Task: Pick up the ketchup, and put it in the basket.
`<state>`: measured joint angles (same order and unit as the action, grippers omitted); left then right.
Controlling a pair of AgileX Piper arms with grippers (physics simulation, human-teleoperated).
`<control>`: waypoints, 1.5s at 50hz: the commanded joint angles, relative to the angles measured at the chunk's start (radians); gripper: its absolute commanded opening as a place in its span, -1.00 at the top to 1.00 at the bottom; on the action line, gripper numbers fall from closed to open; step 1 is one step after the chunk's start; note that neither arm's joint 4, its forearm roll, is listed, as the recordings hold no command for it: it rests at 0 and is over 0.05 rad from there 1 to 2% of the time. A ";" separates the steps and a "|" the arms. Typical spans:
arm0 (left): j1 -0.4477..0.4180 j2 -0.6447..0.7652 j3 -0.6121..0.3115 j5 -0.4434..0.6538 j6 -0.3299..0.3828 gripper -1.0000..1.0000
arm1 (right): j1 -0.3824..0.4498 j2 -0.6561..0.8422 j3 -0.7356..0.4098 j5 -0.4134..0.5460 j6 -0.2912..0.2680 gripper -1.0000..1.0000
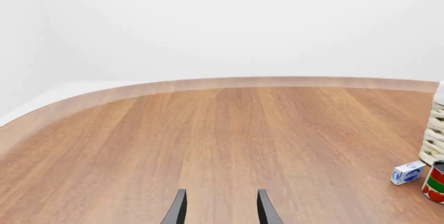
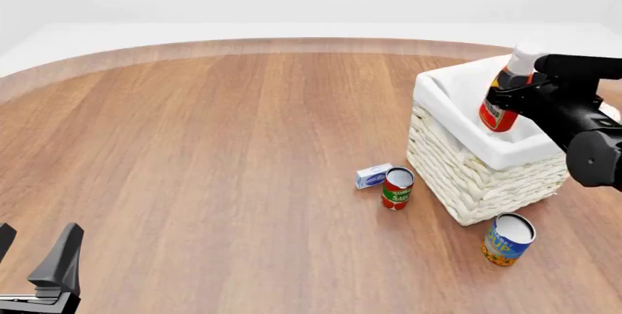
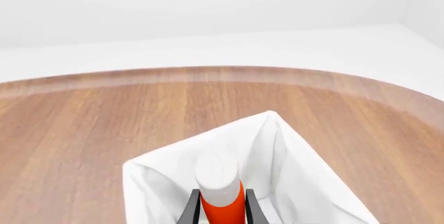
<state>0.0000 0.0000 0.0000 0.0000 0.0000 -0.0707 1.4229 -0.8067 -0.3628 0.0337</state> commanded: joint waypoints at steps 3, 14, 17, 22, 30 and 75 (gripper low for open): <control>0.000 0.000 0.000 0.000 0.000 -1.00 | -0.001 0.004 -0.014 0.009 0.011 1.00; 0.000 0.000 0.000 0.000 0.000 -1.00 | -0.002 0.003 -0.006 0.000 0.010 1.00; 0.000 0.000 0.000 0.000 0.000 -1.00 | -0.004 -0.001 -0.011 0.008 0.012 1.00; 0.000 0.000 0.000 0.000 0.000 -1.00 | -0.008 0.001 -0.008 0.003 0.012 1.00; 0.000 0.000 0.000 0.000 0.000 -1.00 | -0.010 0.013 -0.003 -0.008 0.015 1.00; 0.000 0.000 0.000 0.000 0.000 -1.00 | 0.003 0.010 0.001 -0.017 0.028 -1.00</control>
<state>0.0000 0.0000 0.0000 0.0000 0.0000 -0.0695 1.4412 -0.8104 -0.3787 0.0605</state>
